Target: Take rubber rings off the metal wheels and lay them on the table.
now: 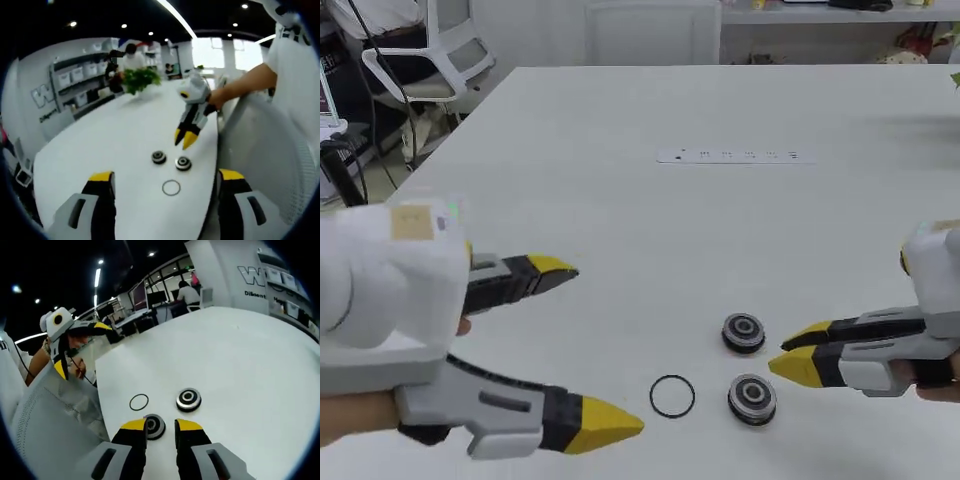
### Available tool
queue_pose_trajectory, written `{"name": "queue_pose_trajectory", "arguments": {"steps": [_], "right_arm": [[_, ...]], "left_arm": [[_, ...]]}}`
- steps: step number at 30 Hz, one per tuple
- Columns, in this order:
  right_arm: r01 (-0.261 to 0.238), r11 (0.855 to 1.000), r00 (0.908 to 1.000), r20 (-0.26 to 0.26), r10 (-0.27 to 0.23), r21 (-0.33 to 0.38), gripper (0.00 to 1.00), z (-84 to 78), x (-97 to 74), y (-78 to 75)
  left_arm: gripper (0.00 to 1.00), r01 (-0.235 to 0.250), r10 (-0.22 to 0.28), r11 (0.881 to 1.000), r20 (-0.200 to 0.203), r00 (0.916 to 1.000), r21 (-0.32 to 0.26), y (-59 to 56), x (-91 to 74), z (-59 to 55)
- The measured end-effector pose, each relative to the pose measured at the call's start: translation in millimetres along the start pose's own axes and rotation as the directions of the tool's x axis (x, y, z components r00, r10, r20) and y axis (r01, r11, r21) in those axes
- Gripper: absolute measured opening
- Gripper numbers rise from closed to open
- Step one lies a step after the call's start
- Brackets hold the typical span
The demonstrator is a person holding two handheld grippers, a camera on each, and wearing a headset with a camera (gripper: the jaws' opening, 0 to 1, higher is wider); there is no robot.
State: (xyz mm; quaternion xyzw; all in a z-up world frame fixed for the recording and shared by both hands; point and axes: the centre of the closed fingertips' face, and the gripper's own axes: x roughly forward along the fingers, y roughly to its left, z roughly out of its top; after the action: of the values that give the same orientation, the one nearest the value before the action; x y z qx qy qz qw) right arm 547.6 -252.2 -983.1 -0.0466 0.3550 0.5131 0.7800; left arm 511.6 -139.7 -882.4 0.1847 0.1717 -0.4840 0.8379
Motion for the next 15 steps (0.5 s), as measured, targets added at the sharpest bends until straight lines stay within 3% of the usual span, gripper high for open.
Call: {"name": "queue_pose_trajectory", "arguments": {"steps": [3,7,12,15], "right_arm": [[0.002,1.0,0.9998,-0.02,-0.002,0.008,0.19,-6.9,-0.5,-2.5],[-0.002,1.0,0.9989,-0.047,0.002,0.006,0.2,-14.4,0.4,-3.1],[-0.01,1.0,0.9981,-0.061,0.01,0.0,0.2,-17.9,0.8,-2.8],[-0.015,1.0,0.9974,-0.07,0.015,-0.01,0.2,-19.8,1.4,-1.9]], "left_arm": [[0.83,0.031,-0.033,0.998,0.033,0.9989,0.05,2.7,13.9,25.2],[0.82,0.056,-0.063,0.99,0.048,0.9969,0.127,3.9,31.8,47.9],[0.78,0.12,-0.132,0.981,0.071,0.9887,0.151,-5.4,55.3,65.1],[0.77,0.141,-0.155,0.978,0.079,0.9848,0.156,-8.7,69.2,67.8]]}}
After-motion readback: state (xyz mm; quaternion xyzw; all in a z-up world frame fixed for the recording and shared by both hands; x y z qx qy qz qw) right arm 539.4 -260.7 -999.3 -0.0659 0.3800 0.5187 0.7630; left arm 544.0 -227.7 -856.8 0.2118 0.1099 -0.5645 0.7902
